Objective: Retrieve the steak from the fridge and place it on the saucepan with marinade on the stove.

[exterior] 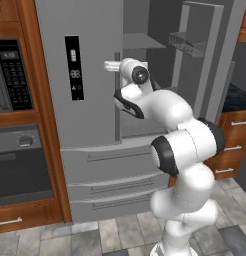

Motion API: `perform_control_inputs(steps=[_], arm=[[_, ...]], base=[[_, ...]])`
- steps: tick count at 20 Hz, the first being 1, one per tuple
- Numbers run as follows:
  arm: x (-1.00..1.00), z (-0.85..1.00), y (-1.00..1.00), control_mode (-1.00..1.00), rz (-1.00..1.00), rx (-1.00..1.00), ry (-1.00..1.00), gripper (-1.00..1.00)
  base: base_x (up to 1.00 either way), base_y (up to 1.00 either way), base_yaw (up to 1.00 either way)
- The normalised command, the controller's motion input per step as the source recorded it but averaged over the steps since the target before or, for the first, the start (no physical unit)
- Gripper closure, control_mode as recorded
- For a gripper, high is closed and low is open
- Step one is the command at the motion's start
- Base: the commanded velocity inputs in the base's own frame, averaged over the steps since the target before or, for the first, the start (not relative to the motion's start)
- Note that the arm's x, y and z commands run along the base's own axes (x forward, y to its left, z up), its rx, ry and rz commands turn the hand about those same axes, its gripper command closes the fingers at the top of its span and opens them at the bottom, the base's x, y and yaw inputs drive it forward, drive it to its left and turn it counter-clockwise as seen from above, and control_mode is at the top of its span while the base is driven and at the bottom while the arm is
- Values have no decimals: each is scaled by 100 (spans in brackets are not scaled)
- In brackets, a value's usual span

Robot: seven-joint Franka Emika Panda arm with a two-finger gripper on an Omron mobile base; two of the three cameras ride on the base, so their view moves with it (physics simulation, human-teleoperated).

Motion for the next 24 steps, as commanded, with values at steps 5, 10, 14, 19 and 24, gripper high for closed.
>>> perform_control_inputs(steps=[5,10,14,19,24], arm=[[43,0,0,-100,0,0,0,-100],[37,0,0,-100,0,0,0,-100],[35,0,3,-100,0,0,0,-100],[32,0,10,-100,0,0,0,-100],[15,0,10,-100,0,0,0,-100]], base=[[0,0,0],[0,0,0],[0,0,0],[0,0,0],[0,0,0]])
